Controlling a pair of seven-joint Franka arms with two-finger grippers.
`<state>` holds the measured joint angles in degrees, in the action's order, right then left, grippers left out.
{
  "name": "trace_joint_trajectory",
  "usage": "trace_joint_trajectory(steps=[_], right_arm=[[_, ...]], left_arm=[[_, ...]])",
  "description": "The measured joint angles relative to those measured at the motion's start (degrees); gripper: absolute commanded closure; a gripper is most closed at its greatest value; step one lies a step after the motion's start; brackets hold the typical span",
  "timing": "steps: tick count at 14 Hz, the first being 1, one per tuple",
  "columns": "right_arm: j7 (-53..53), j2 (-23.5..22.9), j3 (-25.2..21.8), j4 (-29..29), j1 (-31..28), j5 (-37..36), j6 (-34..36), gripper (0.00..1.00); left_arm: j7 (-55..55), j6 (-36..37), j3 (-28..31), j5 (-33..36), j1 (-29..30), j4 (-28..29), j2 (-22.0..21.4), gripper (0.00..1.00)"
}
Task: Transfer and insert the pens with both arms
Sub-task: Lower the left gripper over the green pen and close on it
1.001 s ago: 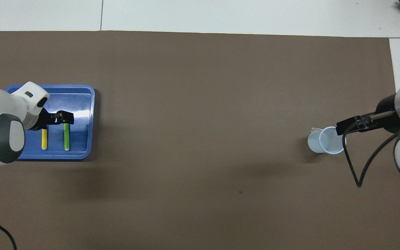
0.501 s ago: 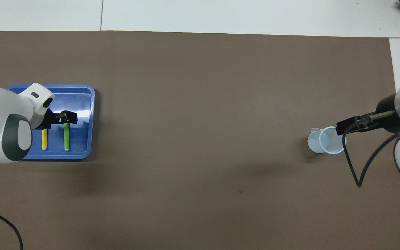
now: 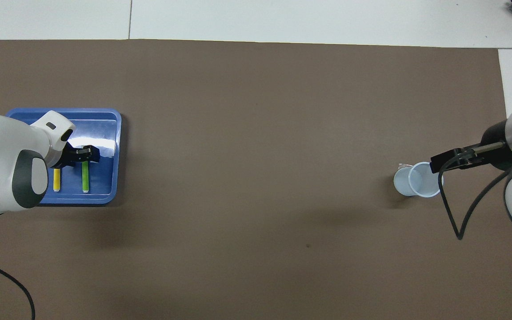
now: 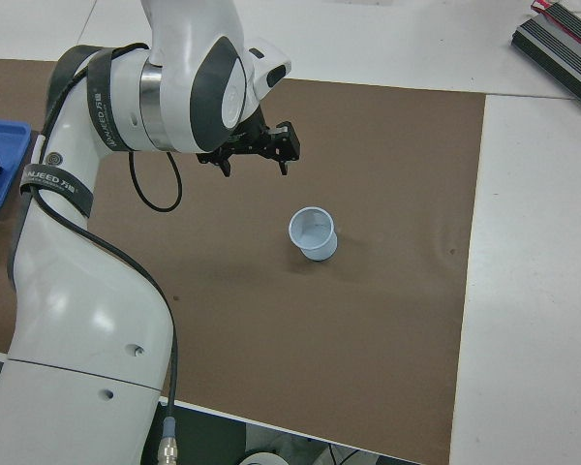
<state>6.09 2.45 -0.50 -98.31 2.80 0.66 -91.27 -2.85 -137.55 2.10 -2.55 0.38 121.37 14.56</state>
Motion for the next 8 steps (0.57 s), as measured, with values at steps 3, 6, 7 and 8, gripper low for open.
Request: trace_joint_trajectory(steps=[3, 6, 7, 8], right_arm=[[0.00, 0.00, 0.00, 0.00, 0.00, 0.00, 0.00, 0.00], [0.00, 0.00, 0.00, 0.00, 0.00, 0.00, 0.00, 0.00], [0.00, 0.00, 0.00, 0.00, 0.00, 0.00, 0.00, 0.00], [0.00, 0.00, 0.00, 0.00, 0.00, 0.00, 0.00, 0.00]], left_arm=[[0.00, -0.52, 0.08, 0.00, 0.03, -0.03, -0.22, 1.00], [-0.04, -0.83, 0.11, -0.03, 0.04, 0.02, -0.44, 1.00], [-0.06, -0.84, 0.11, -0.05, 0.04, 0.02, -0.45, 1.00], [-0.14, -0.85, 0.11, -0.08, 0.05, 0.02, -0.45, 1.00]])
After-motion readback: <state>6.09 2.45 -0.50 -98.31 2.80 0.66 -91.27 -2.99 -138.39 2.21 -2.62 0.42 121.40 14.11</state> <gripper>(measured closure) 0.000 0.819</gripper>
